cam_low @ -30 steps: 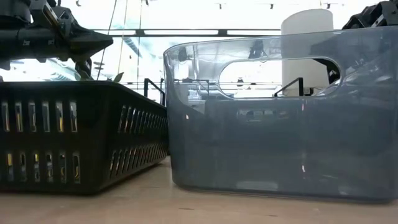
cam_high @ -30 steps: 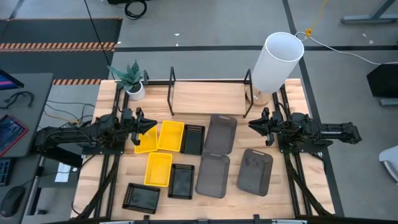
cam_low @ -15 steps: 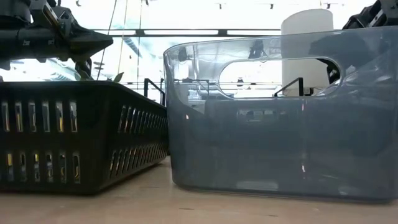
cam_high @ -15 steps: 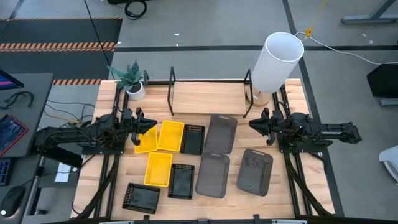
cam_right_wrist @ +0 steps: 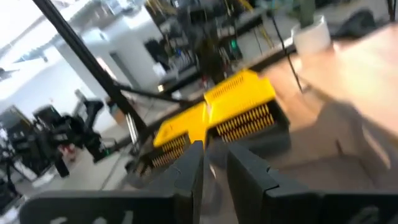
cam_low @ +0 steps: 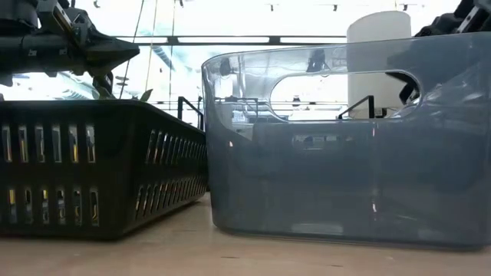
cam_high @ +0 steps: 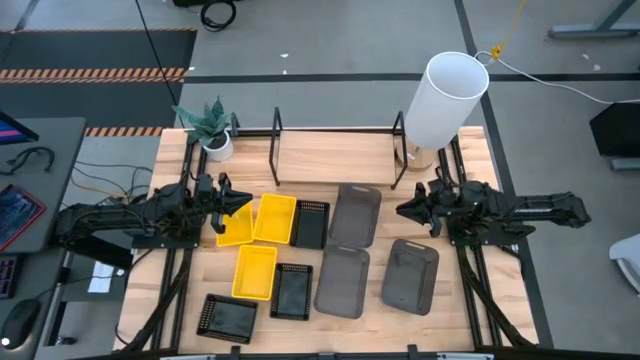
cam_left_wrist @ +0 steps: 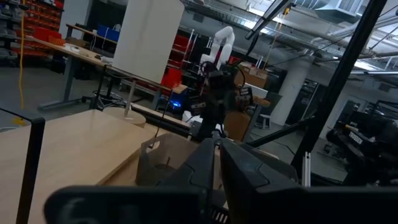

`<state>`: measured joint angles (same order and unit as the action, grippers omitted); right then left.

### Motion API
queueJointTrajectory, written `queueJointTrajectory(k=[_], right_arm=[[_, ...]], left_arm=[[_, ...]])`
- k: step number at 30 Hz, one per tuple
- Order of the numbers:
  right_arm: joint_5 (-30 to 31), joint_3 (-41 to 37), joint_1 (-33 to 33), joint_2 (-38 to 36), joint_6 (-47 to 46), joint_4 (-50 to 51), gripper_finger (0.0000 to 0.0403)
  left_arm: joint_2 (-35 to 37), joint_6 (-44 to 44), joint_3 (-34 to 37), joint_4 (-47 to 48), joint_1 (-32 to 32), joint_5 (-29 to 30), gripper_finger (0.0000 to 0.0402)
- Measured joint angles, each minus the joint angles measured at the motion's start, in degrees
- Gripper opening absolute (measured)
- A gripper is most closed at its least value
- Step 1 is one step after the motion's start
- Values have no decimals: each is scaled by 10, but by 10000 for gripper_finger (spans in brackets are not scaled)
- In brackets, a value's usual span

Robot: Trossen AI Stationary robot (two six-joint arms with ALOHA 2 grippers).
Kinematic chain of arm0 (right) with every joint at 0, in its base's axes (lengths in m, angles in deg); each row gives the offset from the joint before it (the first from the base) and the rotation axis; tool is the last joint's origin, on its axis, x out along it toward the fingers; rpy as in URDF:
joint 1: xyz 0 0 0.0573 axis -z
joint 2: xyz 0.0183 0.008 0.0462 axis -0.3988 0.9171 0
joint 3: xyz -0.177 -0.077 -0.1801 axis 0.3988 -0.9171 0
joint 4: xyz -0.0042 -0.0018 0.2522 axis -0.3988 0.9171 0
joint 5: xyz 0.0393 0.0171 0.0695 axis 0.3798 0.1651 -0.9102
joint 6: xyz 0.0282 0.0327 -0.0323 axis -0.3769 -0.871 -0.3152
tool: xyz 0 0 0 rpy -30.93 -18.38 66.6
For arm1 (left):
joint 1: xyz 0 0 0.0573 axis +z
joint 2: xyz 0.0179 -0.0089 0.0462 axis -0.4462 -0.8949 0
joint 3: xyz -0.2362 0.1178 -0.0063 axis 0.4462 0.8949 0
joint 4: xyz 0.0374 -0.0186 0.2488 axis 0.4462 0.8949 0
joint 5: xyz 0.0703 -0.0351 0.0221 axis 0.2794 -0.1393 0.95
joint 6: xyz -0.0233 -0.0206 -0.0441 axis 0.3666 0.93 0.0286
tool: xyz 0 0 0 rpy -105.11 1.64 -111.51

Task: Stack baskets on shelf by color
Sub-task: Stack the bottom transparent black bin on the top transparent black bin

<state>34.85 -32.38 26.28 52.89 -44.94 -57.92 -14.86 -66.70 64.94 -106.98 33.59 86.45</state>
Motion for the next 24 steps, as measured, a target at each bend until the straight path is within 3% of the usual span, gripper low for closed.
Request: queueJointTrajectory(k=[6, 10, 16, 24], right_arm=[[4, 0, -33, 95, 1, -10, 68], [44, 5, -78, 157, 4, -33, 68], [122, 73, -157, 248, 32, -8, 68], [182, 169, -228, 409, 37, -3, 68]], left_arm=[[0, 0, 0, 0, 0, 0, 33], [0, 0, 0, 0, 0, 0, 38], [0, 0, 0, -1, 0, 0, 34], [0, 0, 0, -1, 0, 0, 34]])
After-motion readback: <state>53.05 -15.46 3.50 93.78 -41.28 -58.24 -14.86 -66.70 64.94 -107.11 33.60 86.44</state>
